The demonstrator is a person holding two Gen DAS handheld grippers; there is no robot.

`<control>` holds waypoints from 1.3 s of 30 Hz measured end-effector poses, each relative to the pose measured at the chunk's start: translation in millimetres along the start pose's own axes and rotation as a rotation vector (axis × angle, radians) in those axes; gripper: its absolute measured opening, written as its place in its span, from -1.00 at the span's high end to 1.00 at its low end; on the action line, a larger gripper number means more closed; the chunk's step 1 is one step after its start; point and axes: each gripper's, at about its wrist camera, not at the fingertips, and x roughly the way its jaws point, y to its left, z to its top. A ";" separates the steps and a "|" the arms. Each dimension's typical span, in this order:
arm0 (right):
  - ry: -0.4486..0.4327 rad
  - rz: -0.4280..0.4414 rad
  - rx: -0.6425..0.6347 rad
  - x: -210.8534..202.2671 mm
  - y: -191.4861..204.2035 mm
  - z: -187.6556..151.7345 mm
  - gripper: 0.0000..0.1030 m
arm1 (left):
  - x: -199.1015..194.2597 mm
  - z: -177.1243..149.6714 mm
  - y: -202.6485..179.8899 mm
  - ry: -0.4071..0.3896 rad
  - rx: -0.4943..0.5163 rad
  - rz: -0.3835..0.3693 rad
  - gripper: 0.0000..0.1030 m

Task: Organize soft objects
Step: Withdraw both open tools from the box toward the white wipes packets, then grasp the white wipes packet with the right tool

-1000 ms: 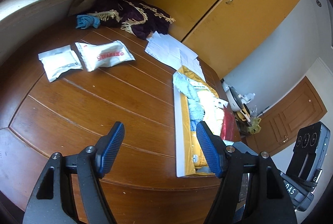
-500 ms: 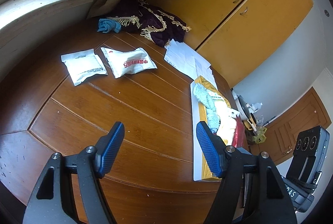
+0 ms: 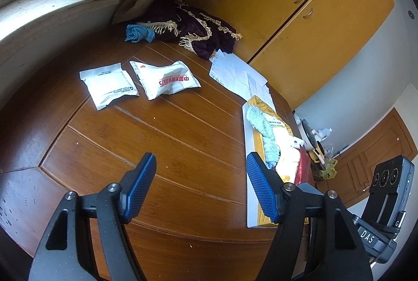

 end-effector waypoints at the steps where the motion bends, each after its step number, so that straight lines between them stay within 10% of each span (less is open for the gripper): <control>1: 0.001 0.000 0.000 1.1 0.7 0.8 -0.30 | -0.1 0.6 1.1 -0.001 0.000 0.005 -0.38; 32: 0.137 0.076 0.007 105.1 41.0 45.1 -0.30 | 3.0 31.2 57.4 -0.018 -0.047 0.086 -0.38; 39: 0.123 0.100 0.097 121.9 33.5 61.8 -0.30 | 13.5 51.7 53.8 -0.034 0.069 0.176 -0.38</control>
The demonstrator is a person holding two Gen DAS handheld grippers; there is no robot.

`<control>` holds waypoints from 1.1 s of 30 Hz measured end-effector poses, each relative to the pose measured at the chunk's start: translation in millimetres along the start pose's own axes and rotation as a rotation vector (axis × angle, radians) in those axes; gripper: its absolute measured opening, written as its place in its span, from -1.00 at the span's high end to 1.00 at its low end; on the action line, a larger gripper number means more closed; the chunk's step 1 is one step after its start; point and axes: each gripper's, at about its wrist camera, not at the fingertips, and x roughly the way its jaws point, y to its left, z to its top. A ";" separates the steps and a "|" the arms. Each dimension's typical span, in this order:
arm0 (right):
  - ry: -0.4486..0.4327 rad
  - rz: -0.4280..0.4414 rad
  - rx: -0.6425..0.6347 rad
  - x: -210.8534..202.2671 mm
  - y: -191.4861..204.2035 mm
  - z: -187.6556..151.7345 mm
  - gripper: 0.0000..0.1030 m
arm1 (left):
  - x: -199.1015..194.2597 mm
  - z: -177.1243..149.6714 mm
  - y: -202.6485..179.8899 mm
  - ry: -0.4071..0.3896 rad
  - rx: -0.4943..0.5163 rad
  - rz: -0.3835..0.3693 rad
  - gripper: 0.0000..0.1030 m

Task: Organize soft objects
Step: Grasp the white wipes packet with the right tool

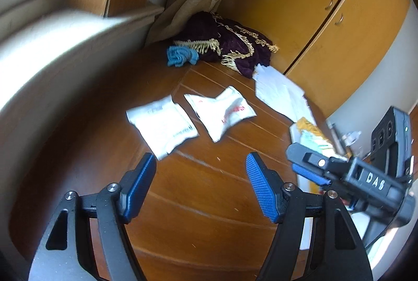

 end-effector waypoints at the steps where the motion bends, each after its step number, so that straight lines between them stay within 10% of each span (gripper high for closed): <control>1: -0.003 0.003 0.019 3.4 -1.5 3.8 -0.30 | 3.0 3.4 0.1 -0.001 0.021 0.011 -0.38; 14: 0.001 0.012 0.104 23.7 -9.0 20.2 -0.30 | 75.9 42.3 18.7 0.084 0.122 0.122 -0.38; 33: 0.006 0.022 0.094 25.1 -9.4 19.9 -0.30 | 98.6 17.6 -8.2 0.111 0.354 0.231 -0.32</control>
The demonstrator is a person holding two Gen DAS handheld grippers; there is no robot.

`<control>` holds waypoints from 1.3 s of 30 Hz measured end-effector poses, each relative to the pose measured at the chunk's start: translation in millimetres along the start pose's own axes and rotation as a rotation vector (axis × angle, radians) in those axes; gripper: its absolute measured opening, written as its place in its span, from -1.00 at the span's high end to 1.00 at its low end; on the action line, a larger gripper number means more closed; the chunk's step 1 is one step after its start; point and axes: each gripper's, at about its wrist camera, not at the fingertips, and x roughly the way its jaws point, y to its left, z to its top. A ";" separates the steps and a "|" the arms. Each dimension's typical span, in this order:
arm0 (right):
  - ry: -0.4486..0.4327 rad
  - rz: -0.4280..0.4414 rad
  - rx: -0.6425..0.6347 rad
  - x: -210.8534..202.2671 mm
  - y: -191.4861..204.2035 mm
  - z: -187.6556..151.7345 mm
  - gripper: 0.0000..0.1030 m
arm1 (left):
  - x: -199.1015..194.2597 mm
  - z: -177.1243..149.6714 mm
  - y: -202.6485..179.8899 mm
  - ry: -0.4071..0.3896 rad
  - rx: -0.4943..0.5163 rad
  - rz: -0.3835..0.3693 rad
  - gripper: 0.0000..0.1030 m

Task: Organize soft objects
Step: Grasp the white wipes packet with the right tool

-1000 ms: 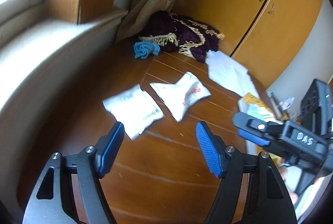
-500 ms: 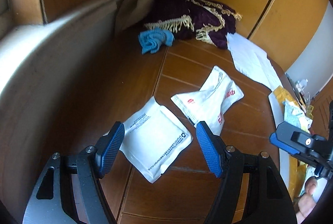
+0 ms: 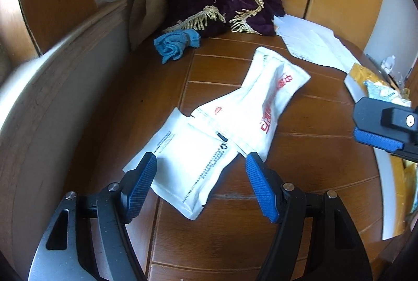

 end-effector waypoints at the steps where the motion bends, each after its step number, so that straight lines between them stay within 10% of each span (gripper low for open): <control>1: -0.001 -0.001 -0.001 0.1 -0.1 0.2 -0.30 | -0.1 -0.9 0.2 -0.004 0.001 0.015 -0.18; 13: -0.004 -0.019 -0.001 3.0 0.2 -2.3 -0.30 | -10.1 -3.2 12.8 -0.021 -0.047 -0.009 1.00; 39: 0.015 -0.056 -0.019 22.3 31.9 24.1 -0.30 | -75.8 -51.0 40.6 -0.080 -0.263 -0.156 1.00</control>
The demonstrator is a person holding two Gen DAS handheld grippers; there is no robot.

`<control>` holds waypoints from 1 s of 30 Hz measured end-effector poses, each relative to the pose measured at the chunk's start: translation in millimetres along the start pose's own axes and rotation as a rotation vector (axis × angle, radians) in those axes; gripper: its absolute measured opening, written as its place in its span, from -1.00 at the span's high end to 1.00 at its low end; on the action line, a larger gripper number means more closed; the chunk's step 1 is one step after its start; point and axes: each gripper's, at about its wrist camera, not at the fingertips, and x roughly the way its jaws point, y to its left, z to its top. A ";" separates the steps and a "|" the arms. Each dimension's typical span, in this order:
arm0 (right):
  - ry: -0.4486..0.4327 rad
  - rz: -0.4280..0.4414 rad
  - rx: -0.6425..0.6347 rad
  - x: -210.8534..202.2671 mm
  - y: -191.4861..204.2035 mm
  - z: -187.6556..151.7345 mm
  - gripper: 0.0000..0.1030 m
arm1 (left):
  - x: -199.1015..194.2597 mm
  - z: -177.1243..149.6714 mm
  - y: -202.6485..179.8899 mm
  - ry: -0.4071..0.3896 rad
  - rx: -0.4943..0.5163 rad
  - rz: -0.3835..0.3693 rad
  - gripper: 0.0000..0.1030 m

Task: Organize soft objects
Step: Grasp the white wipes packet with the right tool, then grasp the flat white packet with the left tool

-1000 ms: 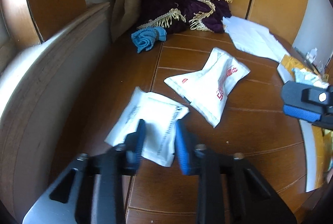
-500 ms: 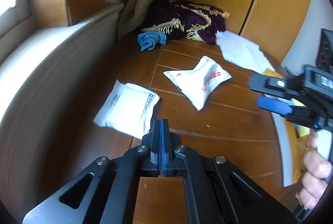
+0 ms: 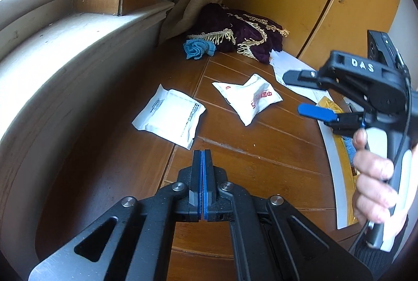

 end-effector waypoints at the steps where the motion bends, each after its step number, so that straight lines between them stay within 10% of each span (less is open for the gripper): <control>1: 0.001 -0.007 0.007 3.4 1.5 3.8 -0.32 | 0.0 0.2 0.7 -0.002 -0.004 -0.001 1.00; 12: 0.077 -0.203 0.077 69.7 6.9 33.0 -0.36 | -4.0 1.1 12.9 -0.034 -0.044 -0.039 0.88; 14: 0.085 -0.232 0.088 78.3 6.0 33.0 -0.40 | -6.5 0.0 14.3 -0.042 -0.050 -0.055 0.22; 17: 0.077 -0.309 0.029 85.1 15.5 31.0 -0.40 | -11.8 -1.2 13.8 -0.091 -0.052 -0.046 -0.14; 23: 0.079 -0.355 -0.025 81.8 16.0 24.5 0.33 | -14.9 0.7 9.5 -0.087 -0.032 -0.034 -0.14; 30: 0.056 -0.298 -0.034 43.2 13.0 14.8 0.63 | -2.8 4.0 6.6 -0.055 -0.029 -0.003 -0.14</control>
